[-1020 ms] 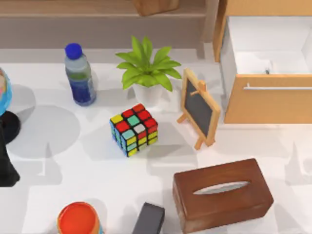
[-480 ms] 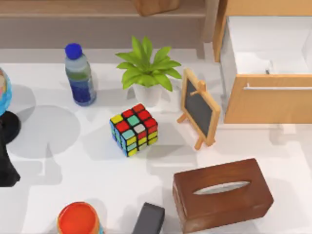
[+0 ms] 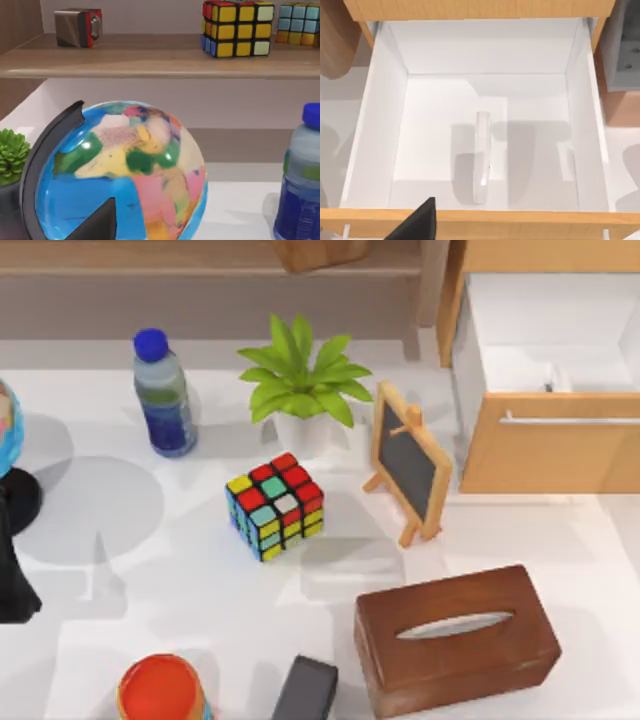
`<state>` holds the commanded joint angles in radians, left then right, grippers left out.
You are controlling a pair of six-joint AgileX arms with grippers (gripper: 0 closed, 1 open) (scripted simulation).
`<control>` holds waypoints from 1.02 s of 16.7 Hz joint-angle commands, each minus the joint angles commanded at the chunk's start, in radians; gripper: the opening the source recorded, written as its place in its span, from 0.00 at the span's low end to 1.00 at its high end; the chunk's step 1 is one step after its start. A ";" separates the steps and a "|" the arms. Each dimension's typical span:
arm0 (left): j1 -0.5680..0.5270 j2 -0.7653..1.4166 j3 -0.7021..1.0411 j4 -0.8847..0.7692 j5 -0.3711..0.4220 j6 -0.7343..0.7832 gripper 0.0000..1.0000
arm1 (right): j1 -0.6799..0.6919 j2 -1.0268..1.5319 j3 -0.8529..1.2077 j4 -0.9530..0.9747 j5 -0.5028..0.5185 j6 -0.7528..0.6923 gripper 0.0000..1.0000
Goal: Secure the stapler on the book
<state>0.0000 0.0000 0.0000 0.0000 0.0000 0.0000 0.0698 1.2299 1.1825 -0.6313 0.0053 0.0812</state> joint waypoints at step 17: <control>0.000 0.000 0.000 0.000 0.000 0.000 1.00 | 0.062 1.159 1.016 -0.617 0.021 0.068 1.00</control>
<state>0.0000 0.0000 0.0000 0.0000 0.0000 0.0000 0.1318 2.3885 2.1987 -1.2479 0.0259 0.1489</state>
